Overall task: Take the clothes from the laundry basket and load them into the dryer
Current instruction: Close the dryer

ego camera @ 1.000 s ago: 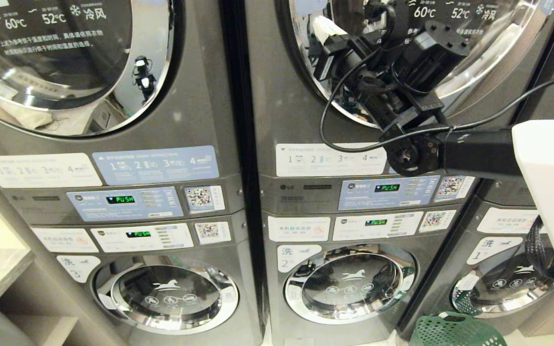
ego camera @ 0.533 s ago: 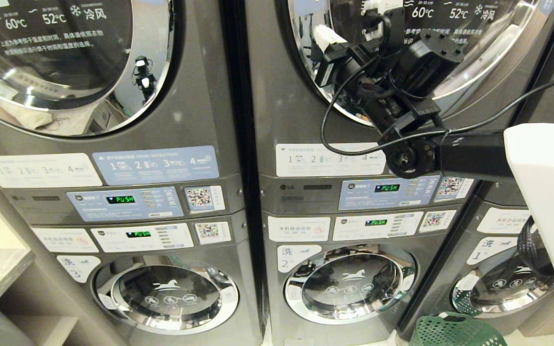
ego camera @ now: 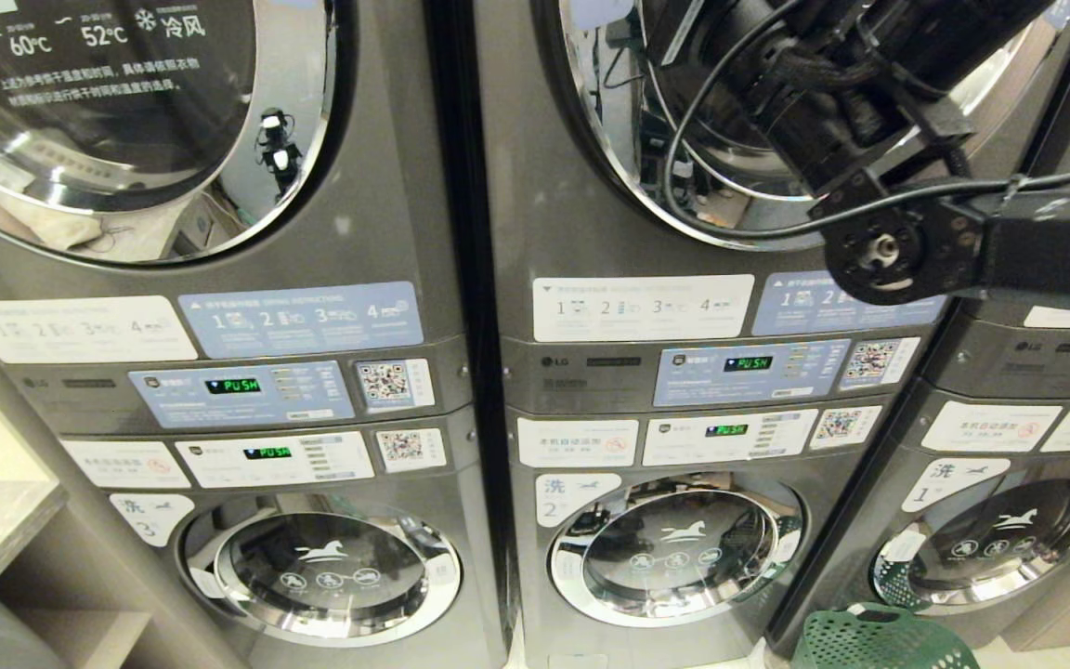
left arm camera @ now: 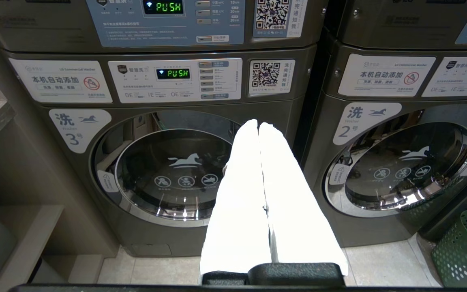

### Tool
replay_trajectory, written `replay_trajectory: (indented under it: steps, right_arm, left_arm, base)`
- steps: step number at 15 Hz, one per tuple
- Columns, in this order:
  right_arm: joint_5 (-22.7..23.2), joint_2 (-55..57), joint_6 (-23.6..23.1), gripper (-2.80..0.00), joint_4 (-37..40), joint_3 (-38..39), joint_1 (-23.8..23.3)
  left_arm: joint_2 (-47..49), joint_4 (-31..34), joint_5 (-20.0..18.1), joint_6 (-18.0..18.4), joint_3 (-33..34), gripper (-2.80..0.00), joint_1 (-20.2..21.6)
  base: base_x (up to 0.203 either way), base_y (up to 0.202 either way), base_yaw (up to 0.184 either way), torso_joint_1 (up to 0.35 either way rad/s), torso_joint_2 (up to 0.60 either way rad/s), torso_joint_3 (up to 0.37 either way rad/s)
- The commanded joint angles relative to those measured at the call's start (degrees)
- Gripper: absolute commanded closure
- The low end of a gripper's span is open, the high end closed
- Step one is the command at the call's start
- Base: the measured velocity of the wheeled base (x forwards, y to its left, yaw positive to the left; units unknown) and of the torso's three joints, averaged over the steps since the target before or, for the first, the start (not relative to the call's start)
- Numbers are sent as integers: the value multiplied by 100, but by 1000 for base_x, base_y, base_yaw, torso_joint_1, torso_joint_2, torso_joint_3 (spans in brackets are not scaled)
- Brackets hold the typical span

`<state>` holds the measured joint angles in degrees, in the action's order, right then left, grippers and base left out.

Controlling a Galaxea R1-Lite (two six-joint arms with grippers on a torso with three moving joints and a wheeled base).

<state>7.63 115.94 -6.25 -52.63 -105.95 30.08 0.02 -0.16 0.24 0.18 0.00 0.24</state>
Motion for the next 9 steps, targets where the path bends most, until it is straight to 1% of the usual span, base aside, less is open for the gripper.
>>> replay_trajectory:
  steps: [1,2,4,5,7,9]
  right_arm:
    - [-15,-1014,-7,0,114,561,62]
    - [-69,-1529,-12,0,314,1120,62]
    - [-349,-2703,-1,0,873,2457,16]
    - [-477,-3371,33,0,1240,3171,-92]
    - [-639,-4720,195,0,2019,4789,-571]
    - [-717,-6153,467,0,2697,6577,-1097]
  left_arm:
    - [-2,-2,2,-1,0,0,2]
    - [-2,-2,2,-1,0,0,2]
    - [-2,-2,2,-1,0,0,2]
    - [-2,-2,2,-1,0,0,2]
    - [-2,-2,2,-1,0,0,2]
    - [-2,-2,2,-1,0,0,2]
  base:
    - [0,0,0,0,0,0]
    - [0,0,0,0,0,0]
    - [0,0,0,0,0,0]
    - [0,0,0,0,0,0]
    - [0,0,0,0,0,0]
    - [0,0,0,0,0,0]
